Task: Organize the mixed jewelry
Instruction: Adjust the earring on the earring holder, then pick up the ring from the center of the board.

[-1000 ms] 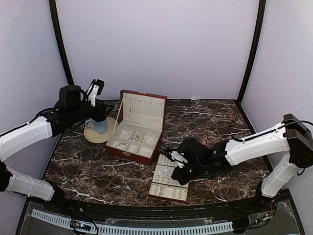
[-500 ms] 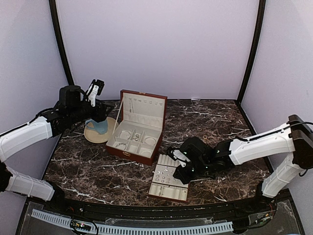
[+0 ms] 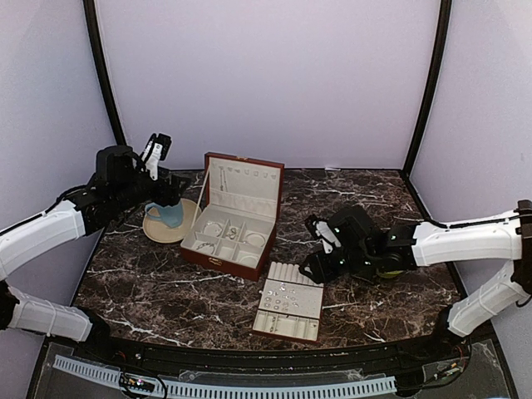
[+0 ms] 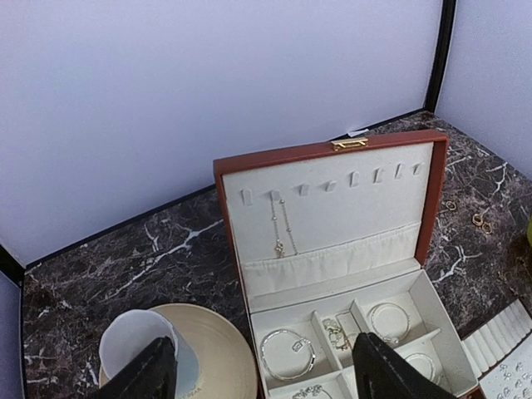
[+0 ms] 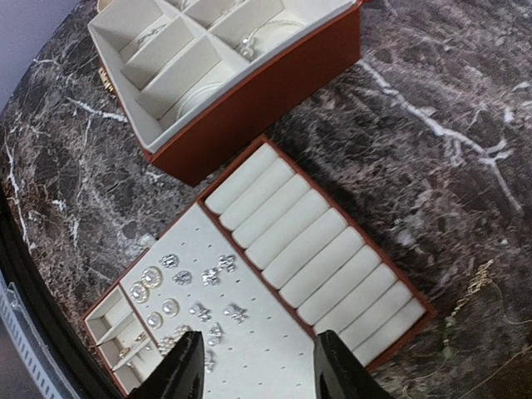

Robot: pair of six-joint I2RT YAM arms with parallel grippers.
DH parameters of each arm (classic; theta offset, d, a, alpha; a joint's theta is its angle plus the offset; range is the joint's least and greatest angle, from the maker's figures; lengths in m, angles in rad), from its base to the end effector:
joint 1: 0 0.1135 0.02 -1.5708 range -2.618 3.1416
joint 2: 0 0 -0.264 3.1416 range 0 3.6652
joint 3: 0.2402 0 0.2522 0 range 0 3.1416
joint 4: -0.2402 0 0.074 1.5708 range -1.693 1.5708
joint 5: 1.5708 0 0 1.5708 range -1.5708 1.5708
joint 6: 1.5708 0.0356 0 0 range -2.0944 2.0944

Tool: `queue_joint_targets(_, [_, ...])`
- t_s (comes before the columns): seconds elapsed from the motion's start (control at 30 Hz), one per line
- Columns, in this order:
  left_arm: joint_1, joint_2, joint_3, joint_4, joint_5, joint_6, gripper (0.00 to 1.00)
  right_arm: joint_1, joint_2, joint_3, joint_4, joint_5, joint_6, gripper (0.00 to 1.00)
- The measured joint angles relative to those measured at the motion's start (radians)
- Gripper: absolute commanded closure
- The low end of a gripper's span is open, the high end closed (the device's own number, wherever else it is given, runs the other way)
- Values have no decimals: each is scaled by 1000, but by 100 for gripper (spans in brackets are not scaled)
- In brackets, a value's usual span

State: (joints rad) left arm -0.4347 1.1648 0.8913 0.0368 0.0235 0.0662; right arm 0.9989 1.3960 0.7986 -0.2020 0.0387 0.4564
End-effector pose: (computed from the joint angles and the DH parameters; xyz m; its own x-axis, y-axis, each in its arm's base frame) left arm 0.2485 -0.1163 0.3219 -0.1830 0.1579 -0.9704 0.4549 0.8886 0.0588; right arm 0.1564 0.2404 0.2067 -0.7122 -0.2928 -0.6380 -0.5701 0.7715 0.2823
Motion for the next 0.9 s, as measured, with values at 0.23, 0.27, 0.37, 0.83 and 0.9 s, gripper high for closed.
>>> queue_joint_targets(0.23, [28,-9,-7,7,-51,-45,5,-107,-49,0,-11,84,33,32])
queue_joint_targets(0.27, [39,-9,-8,10,-50,-61,4,-124,-51,0,-12,92,39,31])
queue_joint_targets(0.37, [77,-9,-10,10,-44,-95,2,-181,-57,0,-19,109,41,28])
queue_joint_targets(0.83, [248,-50,-9,-30,-48,-208,1,-497,63,96,-102,131,6,37])
queue_joint_targets(0.9, [248,-62,-9,-33,-54,-202,1,-523,119,133,-102,132,-11,41])
